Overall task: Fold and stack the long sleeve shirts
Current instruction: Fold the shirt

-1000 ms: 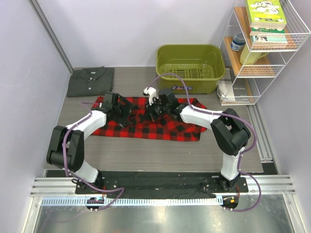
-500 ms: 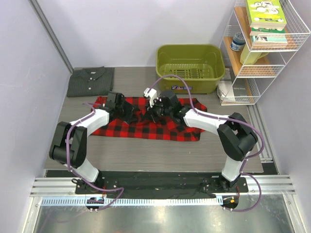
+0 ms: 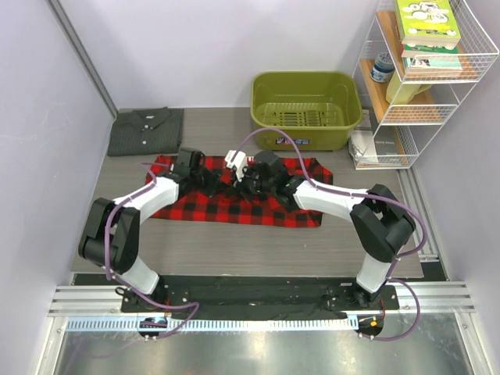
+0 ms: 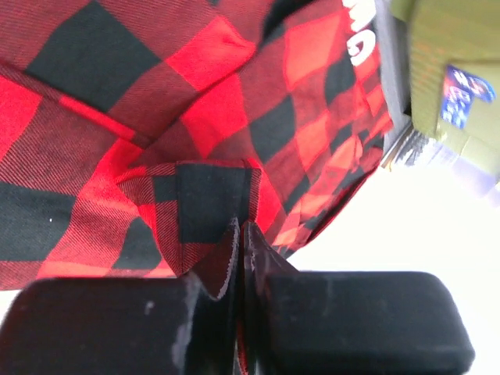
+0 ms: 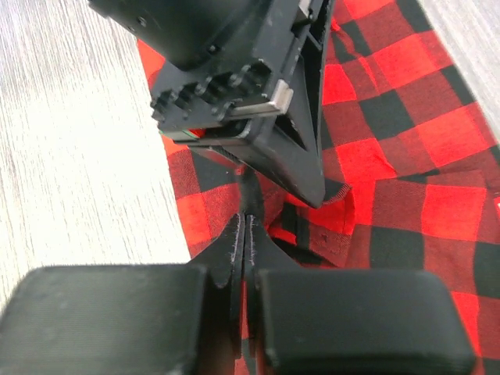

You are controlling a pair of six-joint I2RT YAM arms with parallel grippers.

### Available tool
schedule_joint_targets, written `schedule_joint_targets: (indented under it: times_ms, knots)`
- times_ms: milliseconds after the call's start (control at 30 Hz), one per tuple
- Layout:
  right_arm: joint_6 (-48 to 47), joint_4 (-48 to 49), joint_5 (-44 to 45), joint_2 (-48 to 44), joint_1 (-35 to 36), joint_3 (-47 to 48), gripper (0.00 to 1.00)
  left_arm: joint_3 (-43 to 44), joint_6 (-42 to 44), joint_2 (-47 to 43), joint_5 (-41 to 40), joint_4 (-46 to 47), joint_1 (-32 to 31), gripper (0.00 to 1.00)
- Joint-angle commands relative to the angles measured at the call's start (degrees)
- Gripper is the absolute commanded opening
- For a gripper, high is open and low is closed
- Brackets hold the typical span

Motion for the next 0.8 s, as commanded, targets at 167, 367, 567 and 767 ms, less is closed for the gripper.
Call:
schedule_joint_targets:
  times_ms: [167,367,567,767]
  knots:
    - [-0.73,-1.63,3.65,-8.92,-1.07,-1.73,0.52,2.40,27.61,-12.65,1.78,3.32,-0.22,0.00]
    - [1.20,-8.47,6.20,-14.90,-5.28,-3.76,0.80,-1.02,51.04,-19.86,2.48,0.25,-0.22,0.00]
    - [2.70,-16.22,3.74,-13.16,-13.71,-3.50,0.90,-2.26,67.88,-22.78,4.32,-6.08,2.85,0.00]
    - [1.82,-18.51,2.95,-9.20,-17.33,-2.62,0.86,-2.26,73.34,-19.18,12.05,-1.53,11.01,0.00]
